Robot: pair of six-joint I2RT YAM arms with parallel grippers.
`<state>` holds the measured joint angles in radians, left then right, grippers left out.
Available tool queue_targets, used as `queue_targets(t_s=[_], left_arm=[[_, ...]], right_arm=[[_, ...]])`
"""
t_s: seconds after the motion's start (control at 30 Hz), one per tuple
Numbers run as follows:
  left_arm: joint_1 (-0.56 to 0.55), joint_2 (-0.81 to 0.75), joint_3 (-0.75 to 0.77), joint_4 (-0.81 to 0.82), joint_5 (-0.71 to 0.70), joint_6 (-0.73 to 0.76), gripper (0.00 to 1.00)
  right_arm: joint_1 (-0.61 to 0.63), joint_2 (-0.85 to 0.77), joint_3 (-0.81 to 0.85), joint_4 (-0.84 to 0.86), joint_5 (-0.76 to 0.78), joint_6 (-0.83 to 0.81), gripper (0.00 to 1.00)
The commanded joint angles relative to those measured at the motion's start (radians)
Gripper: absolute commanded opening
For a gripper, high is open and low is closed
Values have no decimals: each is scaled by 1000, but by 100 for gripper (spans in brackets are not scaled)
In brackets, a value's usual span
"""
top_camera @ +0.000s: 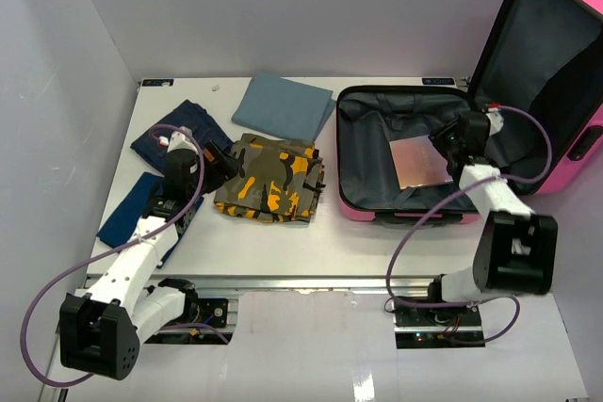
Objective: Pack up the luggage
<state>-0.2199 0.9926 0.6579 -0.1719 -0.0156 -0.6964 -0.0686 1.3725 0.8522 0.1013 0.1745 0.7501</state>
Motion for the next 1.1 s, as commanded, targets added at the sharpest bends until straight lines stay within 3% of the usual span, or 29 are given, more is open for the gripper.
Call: queue_targets(t_s=[0.0, 0.2, 0.4, 0.57, 0.7, 0.83, 1.07], left_arm=[[-6, -22, -37, 79, -11, 8, 89], [-6, 58, -23, 98, -27, 40, 89], [-6, 3, -81, 119, -60, 33, 89], [-6, 22, -107, 113, -53, -8, 88], [-7, 32, -112, 21, -87, -141, 83], [-24, -17, -137, -23, -56, -168, 78], [-103, -190, -213, -93, -74, -303, 84]], right_arm=[[-19, 196, 155, -109, -160, -169, 39], [-27, 367, 228, -149, -228, -181, 38], [-39, 415, 276, -182, -231, -206, 39], [-36, 320, 307, -227, -292, -282, 46], [3, 197, 367, -319, -349, -394, 55], [138, 109, 379, -390, -273, -460, 58], [310, -45, 258, -384, -184, -471, 61]])
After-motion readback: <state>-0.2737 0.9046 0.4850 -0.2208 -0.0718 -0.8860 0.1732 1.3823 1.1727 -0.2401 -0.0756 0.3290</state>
